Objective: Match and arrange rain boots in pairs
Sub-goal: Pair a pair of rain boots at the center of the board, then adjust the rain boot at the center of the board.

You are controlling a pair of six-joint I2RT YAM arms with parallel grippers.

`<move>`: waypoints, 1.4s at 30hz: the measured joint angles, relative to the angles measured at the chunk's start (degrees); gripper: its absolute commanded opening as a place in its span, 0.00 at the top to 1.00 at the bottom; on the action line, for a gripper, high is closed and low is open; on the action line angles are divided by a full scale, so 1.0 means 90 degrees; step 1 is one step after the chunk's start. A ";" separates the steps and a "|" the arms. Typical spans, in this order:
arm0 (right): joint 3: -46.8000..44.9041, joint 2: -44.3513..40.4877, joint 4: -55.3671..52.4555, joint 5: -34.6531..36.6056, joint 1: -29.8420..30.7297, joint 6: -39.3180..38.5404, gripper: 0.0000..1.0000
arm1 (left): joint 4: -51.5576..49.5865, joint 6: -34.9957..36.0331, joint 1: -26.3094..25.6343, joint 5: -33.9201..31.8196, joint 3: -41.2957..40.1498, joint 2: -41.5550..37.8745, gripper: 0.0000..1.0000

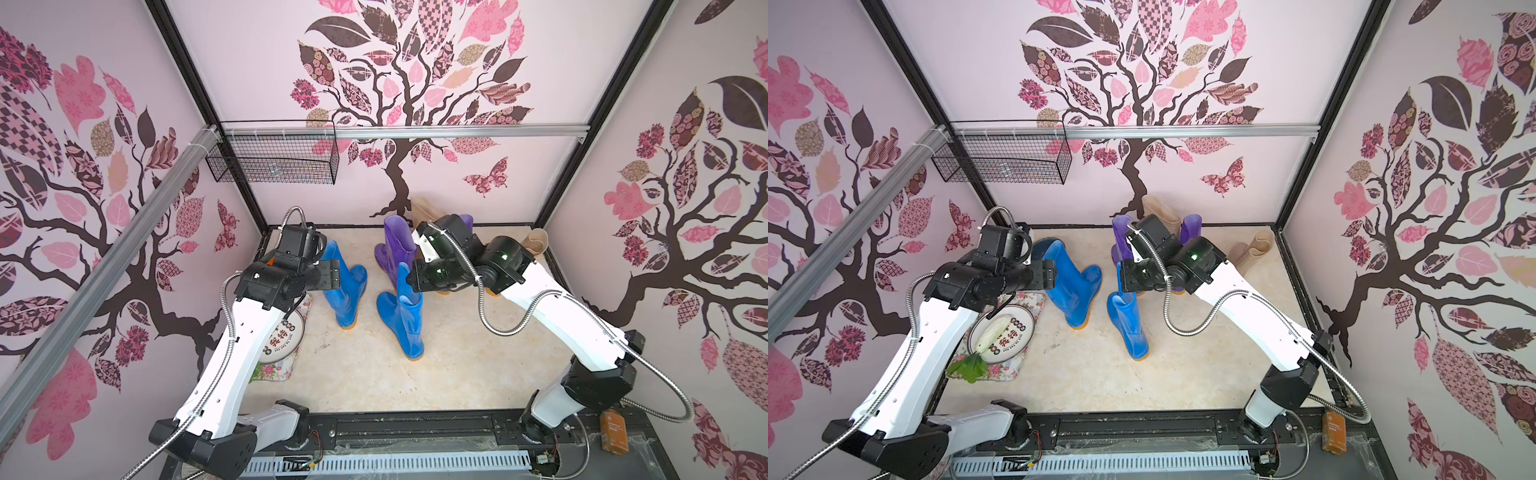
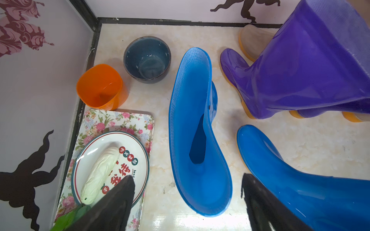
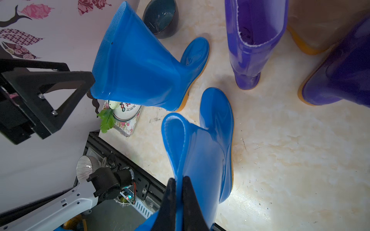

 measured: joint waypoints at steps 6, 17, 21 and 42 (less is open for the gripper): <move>0.0333 0.0597 0.0464 0.0265 0.0000 0.0078 1.00 | 0.0005 -0.0022 0.0216 -0.0024 -0.0010 0.0041 0.09; 0.2132 0.2215 0.0750 0.0848 0.0000 0.0160 1.00 | 0.0406 -0.0080 0.0804 0.1032 -0.0435 0.0109 0.23; 0.3075 0.2939 0.0714 0.0913 0.0012 0.0197 1.00 | 0.0532 -0.0063 0.0801 0.1299 -0.0474 0.0180 0.36; 0.1144 0.2319 0.1625 0.1205 0.0083 0.0296 1.00 | 0.0690 0.0165 0.0801 0.1401 -0.0600 0.0347 1.00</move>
